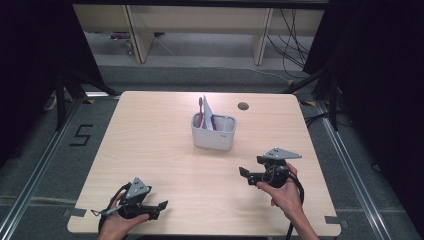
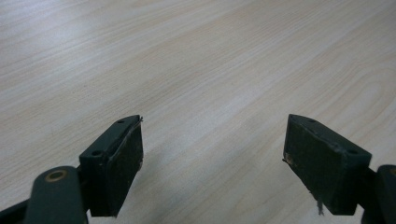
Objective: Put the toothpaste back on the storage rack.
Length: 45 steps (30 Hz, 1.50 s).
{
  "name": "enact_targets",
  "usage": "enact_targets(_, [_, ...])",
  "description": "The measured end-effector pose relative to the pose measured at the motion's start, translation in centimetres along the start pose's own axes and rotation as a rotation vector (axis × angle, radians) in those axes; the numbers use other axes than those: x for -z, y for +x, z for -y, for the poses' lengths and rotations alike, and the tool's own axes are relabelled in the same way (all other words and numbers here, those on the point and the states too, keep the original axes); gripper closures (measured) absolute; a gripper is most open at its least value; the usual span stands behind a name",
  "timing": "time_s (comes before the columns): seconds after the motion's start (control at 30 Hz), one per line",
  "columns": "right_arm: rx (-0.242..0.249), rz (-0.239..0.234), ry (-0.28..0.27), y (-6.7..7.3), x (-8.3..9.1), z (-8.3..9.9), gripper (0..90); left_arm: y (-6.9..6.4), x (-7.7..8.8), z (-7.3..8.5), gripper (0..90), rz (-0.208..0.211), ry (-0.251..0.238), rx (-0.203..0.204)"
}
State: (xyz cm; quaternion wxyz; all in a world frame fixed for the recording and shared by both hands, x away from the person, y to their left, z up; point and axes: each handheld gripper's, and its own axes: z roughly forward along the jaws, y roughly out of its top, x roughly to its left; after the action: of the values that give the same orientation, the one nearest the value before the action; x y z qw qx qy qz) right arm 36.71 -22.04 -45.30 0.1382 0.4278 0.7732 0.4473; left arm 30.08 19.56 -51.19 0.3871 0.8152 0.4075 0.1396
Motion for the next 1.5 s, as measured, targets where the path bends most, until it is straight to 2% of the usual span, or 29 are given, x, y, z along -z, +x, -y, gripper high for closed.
enact_targets(0.1, [-0.022,0.001,0.011,0.2,0.0,0.6,17.7,0.0,-0.1,0.0,19.5,0.003,-0.008,0.000])
enact_targets(0.17, [-0.005,-0.003,0.017,0.0,0.2,0.9,17.9,-0.1,0.0,0.0,19.5,-0.002,-0.005,0.001])
enact_targets(0.23, [-0.035,-0.015,0.014,0.2,0.2,1.3,17.9,0.0,0.0,0.0,19.5,-0.001,-0.008,0.000])
enact_targets(0.33, [-0.011,-0.025,0.015,0.0,0.3,1.8,17.9,0.1,0.1,0.0,19.5,-0.001,-0.005,-0.004])
enact_targets(0.4, [-0.036,-0.005,0.027,0.1,0.4,2.0,17.9,0.0,0.0,0.0,19.5,-0.003,-0.008,0.002])
enact_targets(0.47, [-0.017,-0.013,0.023,0.0,0.6,2.3,17.8,0.0,0.0,0.0,19.5,-0.002,-0.004,0.000])
enact_targets(0.53, [-0.042,-0.019,0.041,0.1,0.7,2.6,17.8,0.0,0.0,0.0,19.5,0.001,-0.006,-0.002])
enact_targets(0.6, [-0.022,-0.019,0.034,-0.1,0.7,2.9,17.7,0.0,0.0,0.0,19.5,-0.003,-0.009,0.002])
enact_targets(0.67, [-0.024,-0.007,0.030,-0.2,0.8,3.2,17.6,0.0,0.0,0.0,19.5,-0.001,-0.010,0.001])
enact_targets(0.7, [-0.036,-0.024,0.041,-0.1,0.9,3.3,17.6,0.0,0.0,0.0,19.5,0.000,-0.008,0.001])
enact_targets(0.73, [-0.047,-0.016,0.042,0.0,1.0,3.5,17.5,-0.1,0.0,0.0,19.5,-0.004,-0.006,0.004])
enact_targets(0.77, [-0.034,-0.025,0.041,-0.1,1.0,3.6,17.5,-0.1,0.0,0.0,19.4,-0.003,-0.008,0.003])
enact_targets(0.87, [-0.042,-0.024,0.053,0.2,1.3,4.0,17.2,0.0,0.0,0.0,19.4,-0.001,-0.010,0.001])
enact_targets(0.9, [-0.015,-0.011,0.037,0.1,1.3,4.1,17.2,0.0,0.0,0.0,19.3,0.003,-0.011,0.004])
enact_targets(0.93, [-0.040,-0.031,0.047,0.2,1.3,4.3,17.2,0.0,0.0,0.0,19.1,0.004,-0.015,0.005])
enact_targets(0.97, [-0.018,-0.023,0.045,0.1,1.5,4.3,17.2,0.0,0.0,0.0,18.7,0.007,-0.015,0.007])
enact_targets(1.03, [-0.030,-0.040,0.041,0.2,1.5,4.6,17.1,0.0,0.1,0.0,18.4,0.010,-0.012,0.001])
enact_targets(1.07, [-0.069,-0.032,0.060,0.5,1.7,4.7,17.0,0.0,0.1,0.0,18.3,0.010,-0.007,0.001])
enact_targets(1.1, [0.000,-0.017,0.037,0.1,1.6,4.7,17.0,0.0,0.1,0.0,18.2,0.010,-0.008,0.001])
enact_targets(1.13, [-0.052,-0.027,0.047,0.5,1.8,4.9,16.9,0.0,0.1,0.0,18.1,0.010,-0.008,0.001])
enact_targets(1.17, [-0.010,-0.042,0.047,0.2,1.8,4.9,16.9,0.0,0.1,0.0,18.1,0.010,-0.008,0.001])
enact_targets(1.2, [-0.049,-0.032,0.054,0.6,2.0,5.1,16.8,0.0,0.1,0.0,17.9,0.011,-0.008,0.002])
enact_targets(1.27, [-0.021,-0.042,0.054,0.5,2.0,5.3,16.7,0.0,0.1,0.0,17.7,0.010,-0.008,0.001])
enact_targets(1.3, [-0.033,-0.032,0.048,0.7,2.0,5.5,16.7,0.0,0.1,0.0,17.7,0.012,-0.008,0.001])
enact_targets(1.37, [0.010,-0.037,0.052,0.5,2.1,5.6,16.6,0.0,0.1,0.0,17.4,0.012,-0.009,0.001])
enact_targets(1.4, [-0.004,-0.040,0.056,0.6,2.3,5.7,16.6,0.0,0.1,0.0,17.2,0.013,-0.010,0.003])
enact_targets(1.43, [0.007,-0.043,0.053,0.6,2.3,5.8,16.6,0.0,0.0,0.0,17.0,0.013,-0.012,0.006])
enact_targets(1.47, [-0.017,-0.052,0.058,0.7,2.4,5.8,16.6,-0.1,0.0,0.0,16.5,0.017,-0.007,0.005])
enact_targets(1.5, [-0.026,-0.039,0.056,0.8,2.4,5.9,16.6,-0.1,0.0,0.0,16.3,0.019,-0.009,0.006])
